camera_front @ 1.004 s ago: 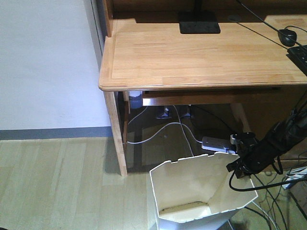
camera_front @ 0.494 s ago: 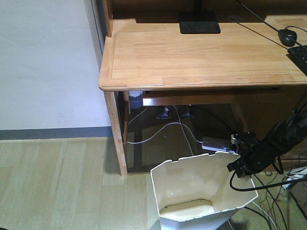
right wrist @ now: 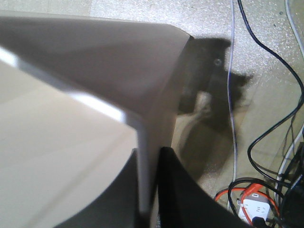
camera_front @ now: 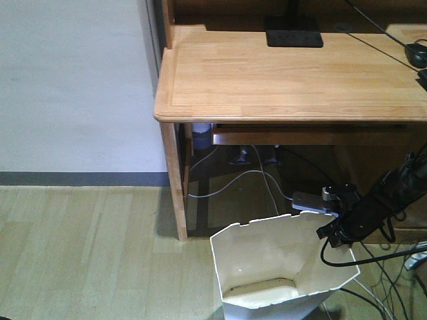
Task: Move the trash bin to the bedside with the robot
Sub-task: 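Drive the base away from the desk toward the bed, holding the bin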
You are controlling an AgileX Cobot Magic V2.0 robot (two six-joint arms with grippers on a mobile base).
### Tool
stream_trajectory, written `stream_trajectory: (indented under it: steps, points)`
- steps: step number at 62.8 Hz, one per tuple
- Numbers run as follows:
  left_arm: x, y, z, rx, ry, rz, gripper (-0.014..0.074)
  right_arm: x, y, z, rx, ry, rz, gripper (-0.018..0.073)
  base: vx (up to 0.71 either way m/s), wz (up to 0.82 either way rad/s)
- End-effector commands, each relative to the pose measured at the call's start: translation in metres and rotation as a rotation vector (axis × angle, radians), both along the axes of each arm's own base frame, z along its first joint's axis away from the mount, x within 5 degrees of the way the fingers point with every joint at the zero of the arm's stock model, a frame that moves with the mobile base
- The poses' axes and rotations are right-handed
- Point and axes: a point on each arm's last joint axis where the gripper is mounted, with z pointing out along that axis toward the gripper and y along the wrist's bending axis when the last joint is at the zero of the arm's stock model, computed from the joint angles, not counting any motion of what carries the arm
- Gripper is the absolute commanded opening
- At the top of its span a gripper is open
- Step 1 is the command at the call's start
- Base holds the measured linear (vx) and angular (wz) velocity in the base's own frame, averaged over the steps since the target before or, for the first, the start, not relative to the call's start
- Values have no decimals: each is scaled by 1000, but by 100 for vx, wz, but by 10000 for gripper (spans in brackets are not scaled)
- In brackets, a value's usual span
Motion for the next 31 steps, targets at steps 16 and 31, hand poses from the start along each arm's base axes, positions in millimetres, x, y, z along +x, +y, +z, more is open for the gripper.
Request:
stream_trajectory:
  steps: [16, 31]
  points:
    - [-1, 0, 14, -4, -99, -3, -6, 12, 4, 31, 69, -15, -5, -6, -2, 27]
    - [-1, 0, 14, -4, -99, -3, -6, 12, 4, 31, 69, -15, -5, -6, -2, 43]
